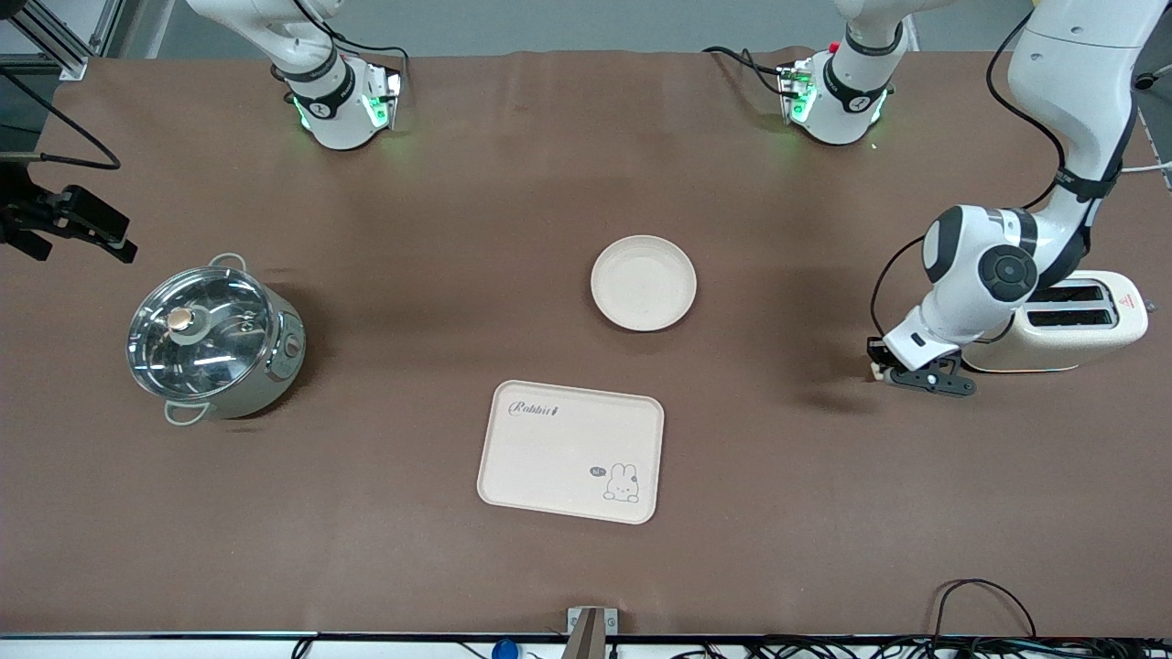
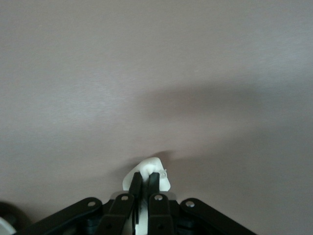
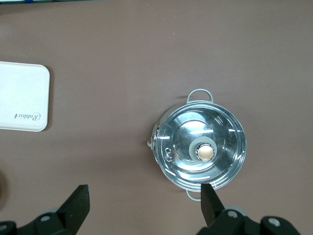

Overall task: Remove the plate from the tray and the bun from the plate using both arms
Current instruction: 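Carry the bun with the left gripper toward the white toaster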

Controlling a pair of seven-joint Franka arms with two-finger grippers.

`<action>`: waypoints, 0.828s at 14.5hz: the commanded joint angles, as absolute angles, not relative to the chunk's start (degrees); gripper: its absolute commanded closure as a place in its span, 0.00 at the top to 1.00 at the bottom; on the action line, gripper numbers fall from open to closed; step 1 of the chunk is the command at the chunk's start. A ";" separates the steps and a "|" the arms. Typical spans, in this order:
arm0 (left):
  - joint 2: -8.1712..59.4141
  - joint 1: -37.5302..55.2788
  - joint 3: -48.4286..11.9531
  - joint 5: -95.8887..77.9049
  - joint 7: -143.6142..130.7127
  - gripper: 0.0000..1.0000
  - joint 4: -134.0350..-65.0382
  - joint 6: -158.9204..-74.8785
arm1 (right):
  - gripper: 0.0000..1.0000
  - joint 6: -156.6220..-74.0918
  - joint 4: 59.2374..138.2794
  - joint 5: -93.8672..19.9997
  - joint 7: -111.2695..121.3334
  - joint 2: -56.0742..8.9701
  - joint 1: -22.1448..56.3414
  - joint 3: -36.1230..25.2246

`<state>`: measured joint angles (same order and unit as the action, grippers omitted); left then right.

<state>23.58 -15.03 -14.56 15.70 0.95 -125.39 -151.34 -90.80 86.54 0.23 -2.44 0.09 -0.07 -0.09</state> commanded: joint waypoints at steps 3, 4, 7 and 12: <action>24.61 -15.21 -15.29 16.96 0.44 0.51 -124.45 -151.70 | 1.00 -90.88 87.19 -0.18 -2.46 0.62 -0.26 -0.09; 24.70 -15.21 -15.29 16.96 0.61 0.76 -124.45 -151.61 | 1.00 -90.88 87.19 -0.18 -2.55 0.62 -0.35 0.00; 24.00 -15.21 -15.90 16.96 1.06 1.00 -124.45 -151.44 | 1.00 -90.97 87.19 -0.18 -2.55 0.70 -0.35 -0.09; 19.79 -15.29 -21.35 16.87 -4.20 1.00 -118.76 -135.92 | 1.00 -90.97 87.19 -0.18 -2.64 0.62 -0.35 -0.09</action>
<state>23.21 -15.04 -19.38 15.89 -0.90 -121.28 -143.79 -90.79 86.55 0.23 -2.44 0.09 -0.06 -0.10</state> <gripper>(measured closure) 0.000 0.000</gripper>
